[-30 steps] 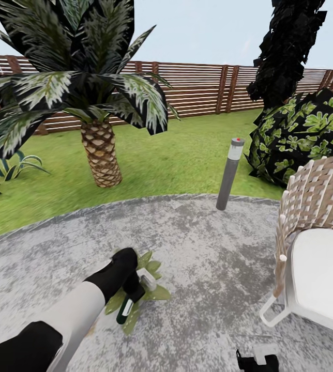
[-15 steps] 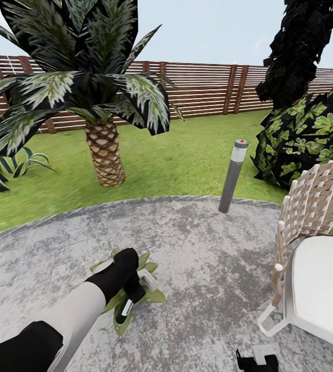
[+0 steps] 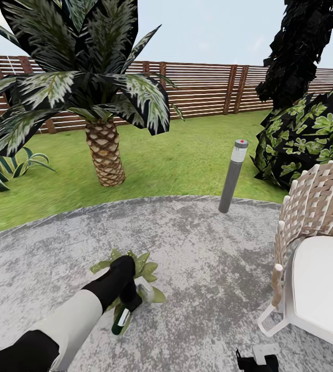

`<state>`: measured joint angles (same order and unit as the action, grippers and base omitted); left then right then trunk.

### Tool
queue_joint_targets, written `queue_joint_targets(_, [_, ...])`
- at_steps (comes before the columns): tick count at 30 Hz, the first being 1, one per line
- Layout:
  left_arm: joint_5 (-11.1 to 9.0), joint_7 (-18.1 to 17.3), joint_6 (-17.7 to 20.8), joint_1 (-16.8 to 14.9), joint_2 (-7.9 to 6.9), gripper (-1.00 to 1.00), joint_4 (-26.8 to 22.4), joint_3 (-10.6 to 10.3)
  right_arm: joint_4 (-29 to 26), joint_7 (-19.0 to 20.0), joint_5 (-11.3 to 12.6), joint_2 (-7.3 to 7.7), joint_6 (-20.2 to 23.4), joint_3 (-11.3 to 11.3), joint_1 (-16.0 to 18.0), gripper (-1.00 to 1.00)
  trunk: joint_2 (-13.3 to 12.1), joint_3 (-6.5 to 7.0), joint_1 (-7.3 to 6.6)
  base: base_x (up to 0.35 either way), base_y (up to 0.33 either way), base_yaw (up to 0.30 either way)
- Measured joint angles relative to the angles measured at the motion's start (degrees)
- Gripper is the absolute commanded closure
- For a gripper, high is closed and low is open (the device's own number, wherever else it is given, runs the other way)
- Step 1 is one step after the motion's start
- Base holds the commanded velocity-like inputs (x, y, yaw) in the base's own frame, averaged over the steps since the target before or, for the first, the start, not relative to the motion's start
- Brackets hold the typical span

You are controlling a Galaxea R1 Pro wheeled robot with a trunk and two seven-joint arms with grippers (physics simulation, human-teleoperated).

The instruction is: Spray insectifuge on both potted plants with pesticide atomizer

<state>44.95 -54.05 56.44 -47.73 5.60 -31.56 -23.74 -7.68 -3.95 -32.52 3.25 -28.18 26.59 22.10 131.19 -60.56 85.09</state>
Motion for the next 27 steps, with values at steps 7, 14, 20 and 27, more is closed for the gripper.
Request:
queue_joint_targets(7, [0.1, 0.1, 1.2, -0.4, 0.01, 1.00, 0.1, 3.8, 0.0, 0.0, 0.0, 0.00, 0.1, 0.0, 0.0, -1.00, 0.0, 0.00, 0.00, 0.000, 0.000, 0.000])
queue_joint_targets(14, [0.0, 0.2, 1.2, -0.3, -0.02, 1.00, -0.1, 4.0, 0.0, 0.0, 0.0, 0.00, 0.0, 0.0, 0.0, -1.00, 0.0, 0.00, 0.00, 0.000, 0.000, 0.053])
queue_joint_targets(20, [0.0, 0.2, 1.1, -0.3, 0.15, 1.00, -0.1, 3.9, 0.0, 0.0, 0.0, 0.00, 0.0, 0.0, 0.0, -1.00, 0.0, 0.00, 0.00, 0.000, 0.000, 0.168])
queue_joint_targets(27, [-0.1, 0.2, 0.7, 0.0, 0.04, 1.00, 0.2, 3.6, 0.0, 0.0, 0.0, 0.20, 0.0, 0.1, 0.0, -1.00, 0.0, 0.00, 0.00, 0.000, 0.000, 0.008])
